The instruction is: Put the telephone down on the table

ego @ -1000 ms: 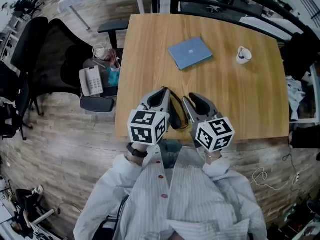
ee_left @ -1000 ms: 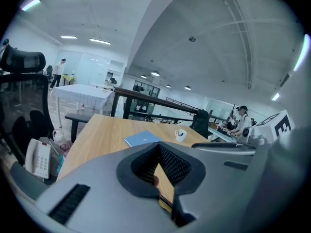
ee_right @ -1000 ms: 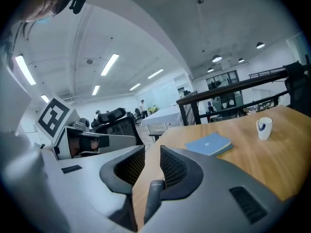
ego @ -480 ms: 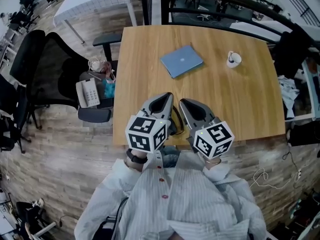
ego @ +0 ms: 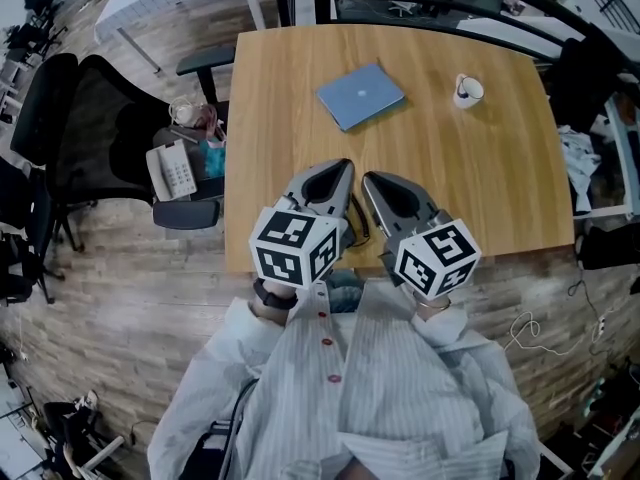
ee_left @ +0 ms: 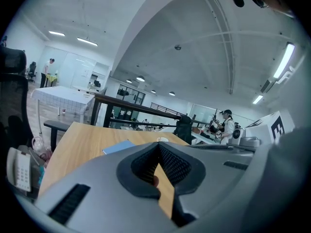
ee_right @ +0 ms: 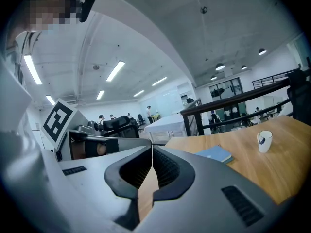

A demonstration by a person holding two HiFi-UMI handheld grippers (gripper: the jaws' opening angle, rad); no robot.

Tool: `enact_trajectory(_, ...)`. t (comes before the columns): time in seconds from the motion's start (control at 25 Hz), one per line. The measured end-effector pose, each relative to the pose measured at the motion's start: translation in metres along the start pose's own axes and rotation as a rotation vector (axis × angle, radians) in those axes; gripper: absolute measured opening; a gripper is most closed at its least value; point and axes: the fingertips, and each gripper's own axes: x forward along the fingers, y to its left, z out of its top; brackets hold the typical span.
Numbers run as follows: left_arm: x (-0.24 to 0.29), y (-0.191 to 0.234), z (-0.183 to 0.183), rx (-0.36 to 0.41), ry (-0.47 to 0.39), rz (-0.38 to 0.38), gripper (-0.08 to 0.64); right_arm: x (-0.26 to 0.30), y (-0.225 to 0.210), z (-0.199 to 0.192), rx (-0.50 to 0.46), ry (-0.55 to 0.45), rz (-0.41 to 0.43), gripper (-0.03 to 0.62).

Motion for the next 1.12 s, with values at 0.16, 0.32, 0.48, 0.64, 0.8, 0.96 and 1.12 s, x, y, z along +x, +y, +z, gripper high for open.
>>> enact_trajectory(0.16, 0.001, -0.002, -0.001, 0.005, 0.008, -0.004, 0.008, 0.0, -0.001, 0.0, 0.0, 0.002, -0.002, 0.04)
enact_trajectory(0.32, 0.0, 0.002, -0.003, 0.006, 0.015, -0.002, 0.009, 0.002, -0.002, 0.0, -0.005, 0.006, -0.005, 0.039)
enact_trajectory(0.48, -0.002, 0.004, -0.004, 0.007, 0.013, 0.005, 0.009, 0.003, -0.001, -0.001, -0.012, 0.008, -0.01, 0.038)
enact_trajectory(0.64, -0.004, 0.008, -0.003, 0.005, 0.011, 0.01, 0.008, 0.004, -0.001, -0.002, -0.011, 0.01, -0.015, 0.038)
enact_trajectory(0.8, -0.005, 0.011, -0.003, 0.001, 0.011, 0.014, 0.009, 0.006, 0.0, -0.003, -0.014, 0.016, -0.019, 0.038)
enact_trajectory(0.96, -0.006, 0.015, -0.006, -0.008, 0.017, 0.013, 0.009, 0.009, 0.001, -0.005, -0.013, 0.022, -0.022, 0.038)
enact_trajectory(1.12, -0.006, 0.019, -0.008, -0.005, 0.029, 0.009, 0.008, 0.01, 0.002, -0.006, -0.014, 0.023, -0.023, 0.038)
